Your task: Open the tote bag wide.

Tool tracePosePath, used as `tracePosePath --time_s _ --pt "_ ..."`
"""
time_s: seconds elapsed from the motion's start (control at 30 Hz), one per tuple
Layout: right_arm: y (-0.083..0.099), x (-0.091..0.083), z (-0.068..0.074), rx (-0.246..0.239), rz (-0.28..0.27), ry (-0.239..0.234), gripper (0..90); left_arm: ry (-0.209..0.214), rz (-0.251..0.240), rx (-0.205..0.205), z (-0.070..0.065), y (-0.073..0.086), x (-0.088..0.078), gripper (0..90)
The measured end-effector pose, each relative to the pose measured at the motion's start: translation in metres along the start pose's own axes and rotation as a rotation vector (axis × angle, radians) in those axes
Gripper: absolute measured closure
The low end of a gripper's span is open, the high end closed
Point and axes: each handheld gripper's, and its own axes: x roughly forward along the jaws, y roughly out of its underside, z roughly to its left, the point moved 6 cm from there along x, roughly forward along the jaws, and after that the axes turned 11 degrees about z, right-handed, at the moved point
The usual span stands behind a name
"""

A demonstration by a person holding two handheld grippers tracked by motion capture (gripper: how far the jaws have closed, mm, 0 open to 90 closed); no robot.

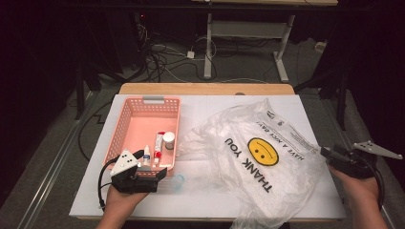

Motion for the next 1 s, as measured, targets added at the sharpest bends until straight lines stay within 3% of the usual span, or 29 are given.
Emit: tracePosePath --time_s 0.1,0.13,0.27,0.33,0.43,0.47,0.5,0.6,0.63,0.67,0.73,0.8,0.93,1.0 --pt "-0.002 -0.008 0.005 -0.017 -0.015 -0.016 39.8 -0.002 0.013 -0.001 0.0 0.001 0.001 0.0" --pt "-0.001 -0.012 0.016 -0.029 -0.032 -0.054 36.2 -0.002 0.021 -0.001 0.0 0.001 0.001 0.0" --pt "0.003 -0.009 0.043 -0.054 -0.045 -0.115 31.7 -0.006 0.02 -0.001 0.0 0.001 0.001 0.0" --pt "0.004 -0.007 0.05 -0.06 -0.048 -0.128 30.0 -0.006 0.024 -0.007 0.001 0.002 0.002 0.0" --pt "0.006 -0.001 0.077 -0.091 -0.047 -0.18 22.9 -0.009 0.032 -0.012 0.003 0.003 0.002 0.0" --pt "0.006 -0.001 0.077 -0.091 -0.047 -0.18 22.9 -0.011 0.03 -0.013 0.003 0.003 0.002 0.0" --pt "0.003 0.0 0.09 -0.126 -0.046 -0.195 18.4 -0.013 0.03 -0.01 0.004 0.003 0.002 0.0" --pt "-0.002 0.003 0.11 -0.156 -0.048 -0.222 13.4 -0.013 0.031 -0.004 0.004 0.003 0.002 0.0" --pt "-0.002 0.003 0.11 -0.156 -0.048 -0.222 13.4 -0.013 0.031 -0.004 0.004 0.003 0.002 0.0" --pt "-0.006 0.005 0.123 -0.178 -0.051 -0.238 9.4 -0.012 0.024 -0.003 0.004 0.003 0.003 0.0" --pt "-0.007 0.006 0.129 -0.183 -0.053 -0.247 7.3 -0.015 0.026 0.0 0.004 0.003 0.003 0.0" --pt "-0.011 0.013 0.145 -0.2 -0.047 -0.266 2.2 -0.016 0.025 0.0 0.004 0.003 0.003 0.0" --pt "-0.013 0.021 0.16 -0.214 -0.026 -0.274 0.2 -0.022 0.025 0.007 0.003 0.002 0.002 0.0" --pt "-0.016 0.027 0.175 -0.24 -0.019 -0.292 0.1 -0.022 0.027 0.009 0.003 0.002 0.002 0.0"
